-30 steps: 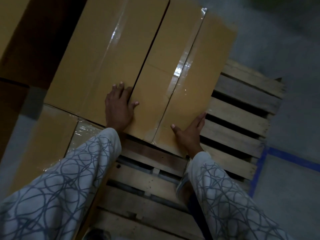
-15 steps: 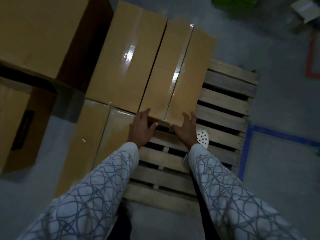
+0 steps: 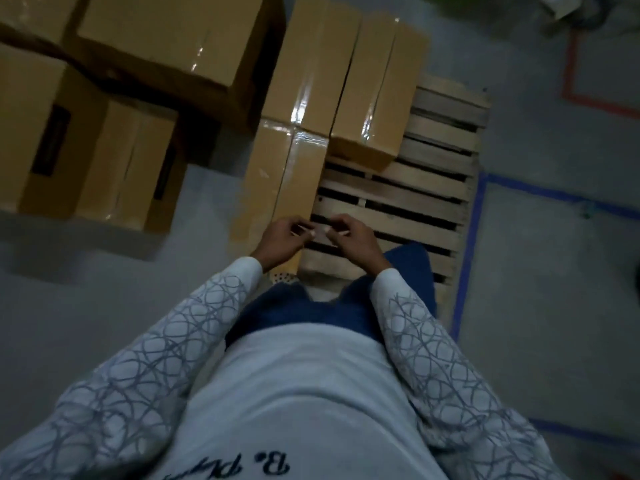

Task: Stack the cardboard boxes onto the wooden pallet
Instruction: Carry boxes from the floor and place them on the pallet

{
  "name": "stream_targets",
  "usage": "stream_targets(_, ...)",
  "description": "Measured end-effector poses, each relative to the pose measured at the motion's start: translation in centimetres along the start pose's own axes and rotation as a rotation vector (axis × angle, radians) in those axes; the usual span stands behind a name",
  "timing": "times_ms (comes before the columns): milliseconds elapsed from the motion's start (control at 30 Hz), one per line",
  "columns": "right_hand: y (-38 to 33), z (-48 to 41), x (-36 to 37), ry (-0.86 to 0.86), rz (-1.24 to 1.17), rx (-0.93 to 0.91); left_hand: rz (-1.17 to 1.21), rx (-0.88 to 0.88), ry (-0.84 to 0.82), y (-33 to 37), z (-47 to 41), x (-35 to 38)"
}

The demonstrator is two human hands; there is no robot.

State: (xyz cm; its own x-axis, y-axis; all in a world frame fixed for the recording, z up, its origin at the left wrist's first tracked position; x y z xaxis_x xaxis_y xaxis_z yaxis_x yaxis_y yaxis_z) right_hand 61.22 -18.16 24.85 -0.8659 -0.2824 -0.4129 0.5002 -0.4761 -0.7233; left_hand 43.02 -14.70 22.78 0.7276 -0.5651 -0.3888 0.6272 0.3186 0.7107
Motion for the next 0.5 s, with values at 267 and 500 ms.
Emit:
stream_targets(267,-0.8,7.4,9.2,-0.192,0.110,-0.113,0.170,-0.027,0.171,-8.4,15.6,-0.4)
stream_targets(500,-4.6,14.3,22.2,-0.337,0.021,-0.202,0.435,-0.230,0.467,-18.2,29.5,-3.5)
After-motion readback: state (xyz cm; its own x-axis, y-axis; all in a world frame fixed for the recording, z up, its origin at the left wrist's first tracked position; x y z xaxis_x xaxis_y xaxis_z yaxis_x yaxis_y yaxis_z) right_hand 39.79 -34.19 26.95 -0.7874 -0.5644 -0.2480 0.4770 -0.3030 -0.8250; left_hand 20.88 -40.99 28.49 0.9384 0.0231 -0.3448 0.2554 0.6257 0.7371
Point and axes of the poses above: each hand's wrist, its own z-axis away from the middle knuckle, its own x-axis out of the palm, y = z × x, the point moved 3 cm from there along -z, towards the middle knuckle, and after that the axes turned 3 degrees about -x, right-handed, at the moved point
